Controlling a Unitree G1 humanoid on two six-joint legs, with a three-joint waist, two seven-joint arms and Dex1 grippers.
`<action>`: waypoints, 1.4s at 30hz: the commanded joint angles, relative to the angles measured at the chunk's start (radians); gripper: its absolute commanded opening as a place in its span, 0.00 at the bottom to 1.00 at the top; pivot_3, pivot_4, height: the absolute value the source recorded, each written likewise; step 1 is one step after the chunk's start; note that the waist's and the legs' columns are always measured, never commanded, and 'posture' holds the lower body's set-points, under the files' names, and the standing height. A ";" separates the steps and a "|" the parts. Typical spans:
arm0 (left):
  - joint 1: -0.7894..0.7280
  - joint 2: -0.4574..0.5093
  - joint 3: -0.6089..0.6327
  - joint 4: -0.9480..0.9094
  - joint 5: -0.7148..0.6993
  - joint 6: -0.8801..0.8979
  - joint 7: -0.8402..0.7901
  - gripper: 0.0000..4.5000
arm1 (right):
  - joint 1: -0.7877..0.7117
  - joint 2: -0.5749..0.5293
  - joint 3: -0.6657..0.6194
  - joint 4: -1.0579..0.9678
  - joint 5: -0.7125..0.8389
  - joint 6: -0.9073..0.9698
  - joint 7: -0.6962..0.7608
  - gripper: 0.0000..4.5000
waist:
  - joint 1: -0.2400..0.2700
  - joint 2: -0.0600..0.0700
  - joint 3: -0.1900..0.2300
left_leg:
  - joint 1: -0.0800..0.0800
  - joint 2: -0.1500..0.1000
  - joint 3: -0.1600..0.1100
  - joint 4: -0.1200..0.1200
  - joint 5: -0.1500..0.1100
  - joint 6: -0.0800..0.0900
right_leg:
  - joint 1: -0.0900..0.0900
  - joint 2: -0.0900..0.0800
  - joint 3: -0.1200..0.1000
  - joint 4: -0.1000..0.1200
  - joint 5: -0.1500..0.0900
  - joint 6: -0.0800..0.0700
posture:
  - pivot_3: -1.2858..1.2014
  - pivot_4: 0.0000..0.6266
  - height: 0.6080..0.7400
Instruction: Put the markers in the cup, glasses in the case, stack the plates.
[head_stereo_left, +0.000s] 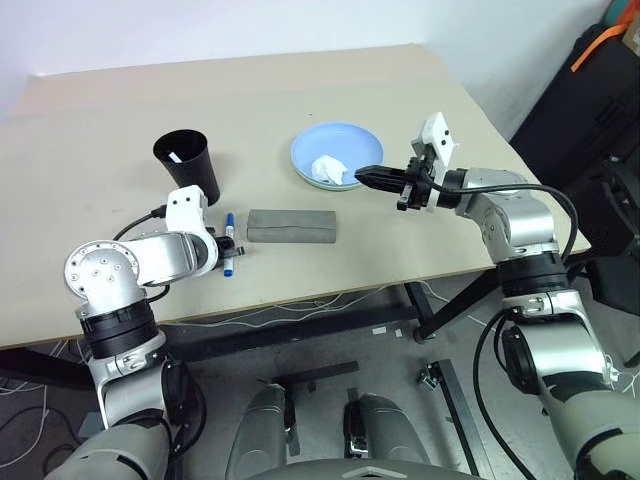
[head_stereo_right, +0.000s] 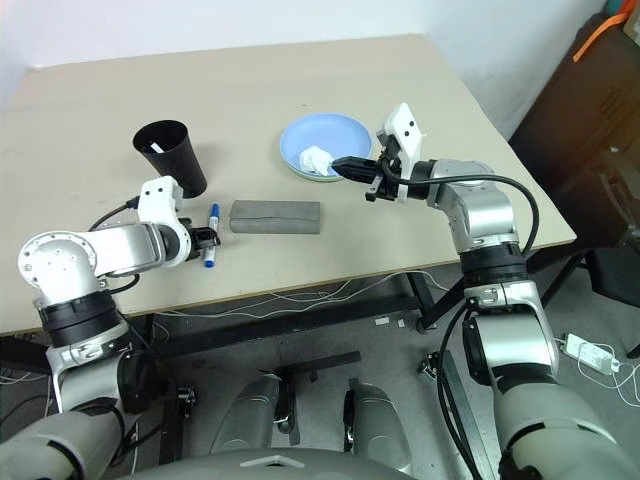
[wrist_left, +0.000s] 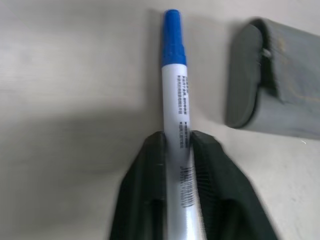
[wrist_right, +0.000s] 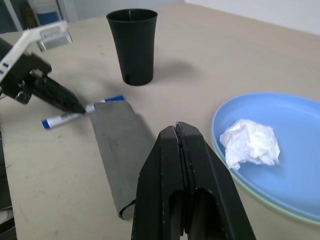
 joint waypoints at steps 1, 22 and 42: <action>-0.030 0.000 0.016 -0.002 -0.100 0.008 0.078 0.06 | -0.022 0.001 -0.012 -0.026 0.005 -0.020 -0.004 0.00 | 0.000 0.000 0.000 | 0.000 0.000 0.000 0.000 0.000 0.000 | 0.000 0.000 0.000 0.000 0.000 0.000 | 0.52 0.24 0.83; -0.014 0.247 -0.339 -0.294 0.221 -0.281 -0.267 0.06 | -0.051 -0.002 -0.014 0.004 -0.002 -0.032 0.012 0.00 | 0.000 0.000 0.001 | -0.001 0.000 0.001 -0.003 -0.002 -0.003 | -0.001 0.000 0.000 -0.003 0.000 0.000 | 0.52 0.24 0.83; 0.076 0.205 -0.395 -0.080 0.798 -1.363 -0.806 0.06 | -0.034 -0.021 -0.022 -0.028 0.002 -0.018 0.014 0.00 | 0.000 0.000 0.001 | -0.003 0.000 0.010 -0.007 -0.002 0.003 | -0.008 -0.001 0.006 -0.004 0.000 0.000 | 0.52 0.24 0.83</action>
